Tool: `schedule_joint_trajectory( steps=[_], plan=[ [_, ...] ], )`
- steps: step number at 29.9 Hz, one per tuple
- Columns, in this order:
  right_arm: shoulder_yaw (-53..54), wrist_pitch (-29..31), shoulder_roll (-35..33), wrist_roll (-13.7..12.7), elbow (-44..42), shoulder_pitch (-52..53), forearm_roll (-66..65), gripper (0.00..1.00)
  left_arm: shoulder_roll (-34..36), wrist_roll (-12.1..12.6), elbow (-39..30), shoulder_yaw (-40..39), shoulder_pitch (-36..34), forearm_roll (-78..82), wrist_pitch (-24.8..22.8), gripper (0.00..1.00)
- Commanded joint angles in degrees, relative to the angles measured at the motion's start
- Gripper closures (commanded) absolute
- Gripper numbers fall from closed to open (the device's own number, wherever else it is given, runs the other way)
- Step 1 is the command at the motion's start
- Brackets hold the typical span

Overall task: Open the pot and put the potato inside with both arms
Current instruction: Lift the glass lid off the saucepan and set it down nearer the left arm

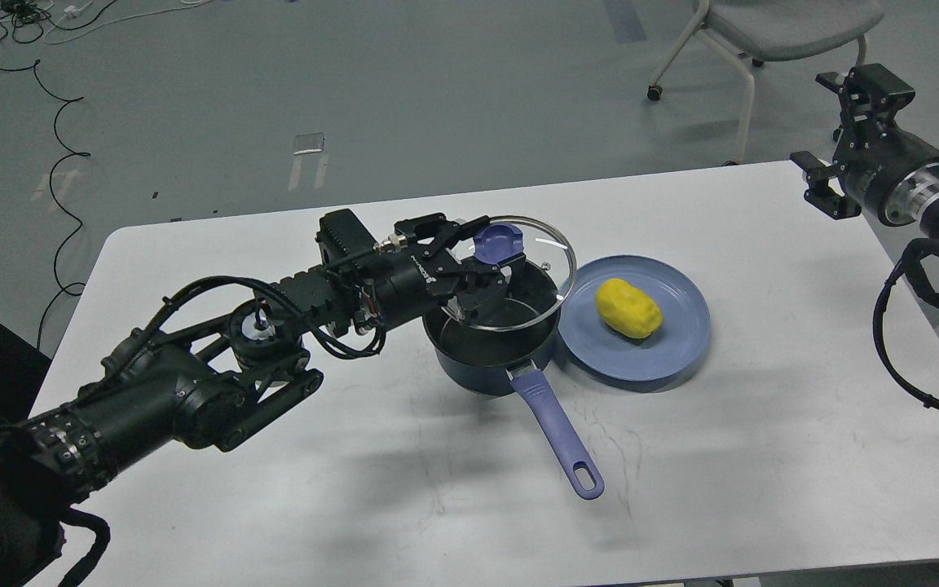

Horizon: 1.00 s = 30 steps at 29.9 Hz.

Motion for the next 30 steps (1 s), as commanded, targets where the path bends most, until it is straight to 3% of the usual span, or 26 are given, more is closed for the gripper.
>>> schedule_joint_trajectory(
  steps=[1, 6, 9, 17, 30],
  plan=[
    [-0.08, 0.01, 0.09, 0.07, 0.0, 0.19, 0.0, 0.0, 2.89, 0.07, 0.04, 0.08, -2.55, -2.74, 0.0, 0.52],
    [-0.17, 0.1, -0.17, -0.02, 0.08, 0.63, -0.18, 0.0, 10.0, -0.81, -0.05, 0.25, -1.59, -3.89, 1.48, 0.61],
    [-0.17, 0.1, -0.26, -0.02, 0.08, 0.72, -0.18, 0.0, 13.69, -2.21, -0.05, 0.51, 1.2, -3.98, 3.76, 0.62],
    [-0.96, 0.1, -0.09, -0.02, 0.08, 0.63, -0.35, 0.0, 19.77, -2.83, 0.12, 1.48, 12.02, -4.07, 12.9, 0.61],
    [-2.02, 0.1, -0.44, 0.07, 0.17, 1.59, -0.26, 0.0, 20.22, -4.5, 4.42, 1.48, 22.58, -8.73, 13.14, 0.61]
  ],
)
